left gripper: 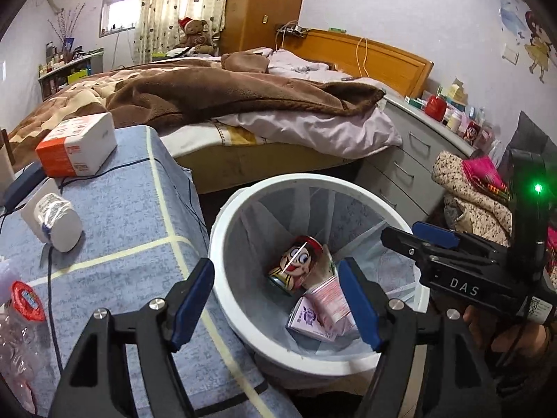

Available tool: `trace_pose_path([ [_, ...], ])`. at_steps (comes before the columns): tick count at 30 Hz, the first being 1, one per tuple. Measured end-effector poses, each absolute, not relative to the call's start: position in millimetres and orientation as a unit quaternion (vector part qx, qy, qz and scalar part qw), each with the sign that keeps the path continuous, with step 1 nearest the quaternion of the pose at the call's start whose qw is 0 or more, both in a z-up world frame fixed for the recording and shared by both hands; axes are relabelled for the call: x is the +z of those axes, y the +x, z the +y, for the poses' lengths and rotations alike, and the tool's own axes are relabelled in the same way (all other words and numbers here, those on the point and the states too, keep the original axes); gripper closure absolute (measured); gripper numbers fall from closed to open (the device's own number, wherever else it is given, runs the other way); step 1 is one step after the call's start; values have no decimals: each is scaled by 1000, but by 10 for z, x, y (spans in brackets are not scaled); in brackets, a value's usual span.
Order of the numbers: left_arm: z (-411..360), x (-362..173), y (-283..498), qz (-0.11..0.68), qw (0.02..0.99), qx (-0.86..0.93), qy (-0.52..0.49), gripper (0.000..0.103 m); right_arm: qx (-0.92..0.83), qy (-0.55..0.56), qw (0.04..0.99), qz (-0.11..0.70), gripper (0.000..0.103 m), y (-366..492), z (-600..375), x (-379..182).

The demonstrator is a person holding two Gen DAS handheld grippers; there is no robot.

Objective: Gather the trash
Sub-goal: 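Open both grippers to drop the can and pink carton into the wastebasket, then move both open grippers back over the table toward the remaining trash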

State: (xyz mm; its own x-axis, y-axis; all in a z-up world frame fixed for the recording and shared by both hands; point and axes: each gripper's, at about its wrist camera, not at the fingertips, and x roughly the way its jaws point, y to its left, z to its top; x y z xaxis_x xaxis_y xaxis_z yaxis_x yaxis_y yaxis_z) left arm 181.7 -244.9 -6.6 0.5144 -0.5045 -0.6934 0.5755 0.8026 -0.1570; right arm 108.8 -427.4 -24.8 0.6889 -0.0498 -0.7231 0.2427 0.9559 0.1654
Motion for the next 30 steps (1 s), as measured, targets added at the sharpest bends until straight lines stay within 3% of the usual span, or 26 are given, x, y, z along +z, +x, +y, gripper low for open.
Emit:
trace_pose_path([
  [14,-1907,76,1694,368,887,-278,17,27,-66,108,926,357,39,968,-3944,-71],
  [30,-564,179,1602,335,928,-161,-24,27,31,90,934,345,39,1046,-2990,-34],
])
